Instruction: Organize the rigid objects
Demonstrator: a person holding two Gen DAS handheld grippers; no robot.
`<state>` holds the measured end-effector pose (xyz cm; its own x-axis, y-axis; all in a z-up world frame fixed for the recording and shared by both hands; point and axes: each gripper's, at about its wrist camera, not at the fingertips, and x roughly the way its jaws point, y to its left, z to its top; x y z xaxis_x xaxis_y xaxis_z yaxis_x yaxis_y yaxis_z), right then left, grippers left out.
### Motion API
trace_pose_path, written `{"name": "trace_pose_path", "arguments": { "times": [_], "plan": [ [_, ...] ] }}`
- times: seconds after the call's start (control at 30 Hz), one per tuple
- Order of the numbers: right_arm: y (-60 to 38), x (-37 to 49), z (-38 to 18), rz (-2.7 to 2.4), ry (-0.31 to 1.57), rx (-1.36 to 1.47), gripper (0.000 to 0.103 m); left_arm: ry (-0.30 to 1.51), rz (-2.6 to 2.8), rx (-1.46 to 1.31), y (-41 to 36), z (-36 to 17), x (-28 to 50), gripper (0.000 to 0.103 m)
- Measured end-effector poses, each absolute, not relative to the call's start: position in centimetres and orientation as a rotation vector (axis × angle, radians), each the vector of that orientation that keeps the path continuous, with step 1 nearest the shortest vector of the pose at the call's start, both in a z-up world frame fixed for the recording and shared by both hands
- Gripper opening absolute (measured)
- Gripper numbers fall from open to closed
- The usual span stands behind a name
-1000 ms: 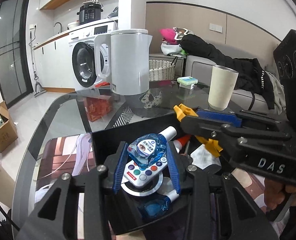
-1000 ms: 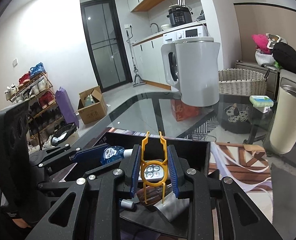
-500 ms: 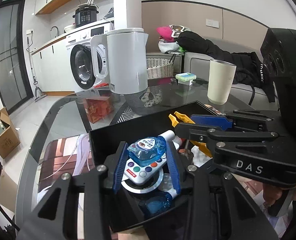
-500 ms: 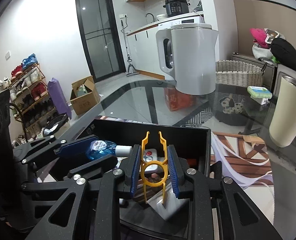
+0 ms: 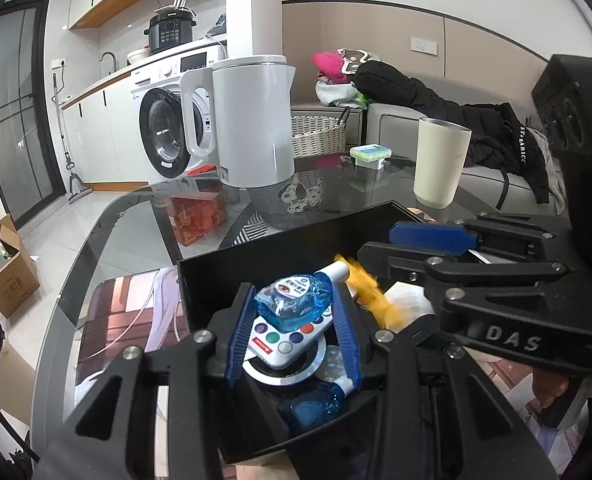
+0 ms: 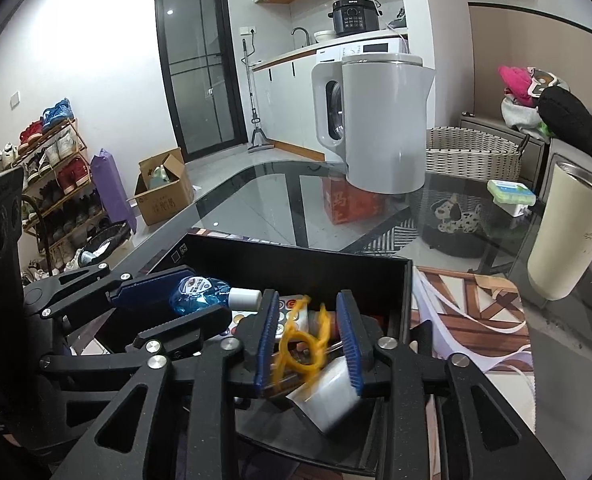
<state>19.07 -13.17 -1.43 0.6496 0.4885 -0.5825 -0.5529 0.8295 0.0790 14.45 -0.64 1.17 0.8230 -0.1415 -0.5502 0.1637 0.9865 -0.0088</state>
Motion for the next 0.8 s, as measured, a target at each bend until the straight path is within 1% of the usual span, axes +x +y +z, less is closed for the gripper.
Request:
{"name": "trace_pose_path", "arguments": {
  "times": [0.13,0.2,0.27,0.3,0.33,0.4,0.43,0.47,0.5,0.53,0.6,0.63,0.67,0.7,0.73,0.8],
  "plan": [
    [-14.0,18.7,-0.9,0.584,0.599,-0.093,0.054,0.582,-0.162,0.04,-0.6,1.2,14.5,0.037],
    [-14.3,18.3,-0.6,0.574,0.589,-0.091,0.055,0.584,-0.161,0.039,-0.6,1.2,14.5,0.037],
    [-14.8,17.8,-0.2,0.57,0.572,-0.089,0.063,0.586,-0.163,0.038,-0.6,1.2,14.4,0.037],
    [-14.9,17.6,0.0,0.565,0.564,-0.086,0.07,0.586,-0.163,0.037,-0.6,1.2,14.4,0.037],
    [-15.2,17.4,0.1,0.562,0.557,-0.08,0.073,0.587,-0.162,0.038,-0.6,1.2,14.4,0.038],
    [-15.5,17.1,0.3,0.56,0.552,-0.079,0.075,0.591,-0.161,0.037,-0.6,1.2,14.5,0.038],
    [-15.6,17.1,0.3,0.559,0.552,-0.082,0.078,0.594,-0.159,0.035,-0.6,1.3,14.4,0.042],
    [-15.7,17.0,0.3,0.557,0.551,-0.083,0.08,0.594,-0.16,0.032,-0.6,1.3,14.4,0.048],
    [-15.9,16.9,0.3,0.556,0.551,-0.083,0.085,0.595,-0.169,0.028,-0.7,1.4,14.3,0.052],
    [-16.0,17.0,0.4,0.556,0.551,-0.084,0.087,0.595,-0.172,0.021,-0.7,1.6,14.1,0.06],
    [-16.3,16.8,0.5,0.559,0.549,-0.086,0.09,0.59,-0.18,0.01,-0.7,1.9,13.7,0.063],
    [-16.5,16.7,0.6,0.56,0.548,-0.09,0.095,0.588,-0.186,0.007,-0.7,2.1,13.5,0.068],
    [-16.6,16.6,0.6,0.559,0.546,-0.091,0.097,0.582,-0.19,0.003,-0.7,2.3,13.2,0.079],
    [-16.7,16.5,0.6,0.559,0.541,-0.091,0.101,0.573,-0.19,0.0,-0.7,2.4,12.9,0.084],
    [-17.0,16.4,0.7,0.566,0.537,-0.081,0.102,0.563,-0.19,-0.001,-0.7,2.5,12.7,0.091],
    [-17.2,16.2,0.8,0.578,0.538,-0.075,0.102,0.553,-0.191,-0.003,-0.5,2.5,12.4,0.097]
  ]
}}
